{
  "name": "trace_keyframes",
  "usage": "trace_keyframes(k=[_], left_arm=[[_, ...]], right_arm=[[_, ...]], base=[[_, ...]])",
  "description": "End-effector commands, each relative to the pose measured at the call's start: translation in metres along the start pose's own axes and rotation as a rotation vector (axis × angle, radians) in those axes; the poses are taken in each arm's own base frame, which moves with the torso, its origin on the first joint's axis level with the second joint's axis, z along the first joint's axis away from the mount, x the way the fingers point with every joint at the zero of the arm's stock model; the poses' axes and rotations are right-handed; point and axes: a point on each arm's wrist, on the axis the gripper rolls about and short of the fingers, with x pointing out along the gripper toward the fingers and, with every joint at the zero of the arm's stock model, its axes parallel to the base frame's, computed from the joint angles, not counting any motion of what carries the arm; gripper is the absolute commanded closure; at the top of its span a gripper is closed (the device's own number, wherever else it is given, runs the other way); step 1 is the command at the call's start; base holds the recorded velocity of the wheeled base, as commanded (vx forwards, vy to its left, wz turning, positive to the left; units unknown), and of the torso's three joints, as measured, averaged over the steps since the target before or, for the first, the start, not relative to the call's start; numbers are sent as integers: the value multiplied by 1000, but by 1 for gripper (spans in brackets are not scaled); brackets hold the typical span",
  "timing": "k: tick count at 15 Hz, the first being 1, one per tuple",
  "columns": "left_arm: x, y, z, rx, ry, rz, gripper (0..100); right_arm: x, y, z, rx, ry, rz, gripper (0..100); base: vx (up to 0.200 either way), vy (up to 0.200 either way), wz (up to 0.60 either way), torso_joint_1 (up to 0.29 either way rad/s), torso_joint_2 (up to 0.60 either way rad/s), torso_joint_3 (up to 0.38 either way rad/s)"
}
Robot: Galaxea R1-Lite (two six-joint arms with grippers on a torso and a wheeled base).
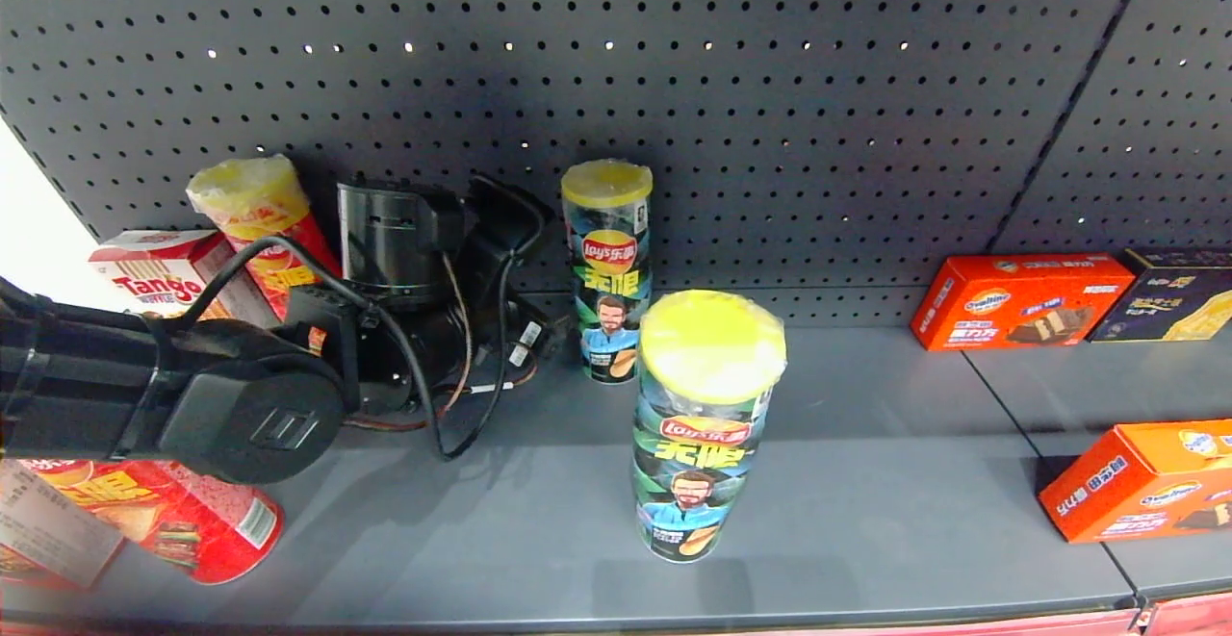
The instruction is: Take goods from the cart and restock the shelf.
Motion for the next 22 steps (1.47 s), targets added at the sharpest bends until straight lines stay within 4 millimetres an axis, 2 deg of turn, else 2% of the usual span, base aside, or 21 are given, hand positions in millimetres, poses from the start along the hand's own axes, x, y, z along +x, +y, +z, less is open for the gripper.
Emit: trace_keyframes(k=[1, 9, 22], left_arm=[[8, -5, -1, -1, 7, -9, 0], [9, -15, 5, -13, -11, -32, 0], [14, -19, 8, -27, -21, -37, 0]], right_arm=[[0, 0, 0, -1, 1, 0, 0], [0, 0, 0, -1, 1, 0, 0], [0, 0, 0, -1, 2, 0, 0]], base=[[0, 0, 0, 0, 0, 0], [0, 0, 0, 0, 0, 0], [0, 0, 0, 0, 0, 0]])
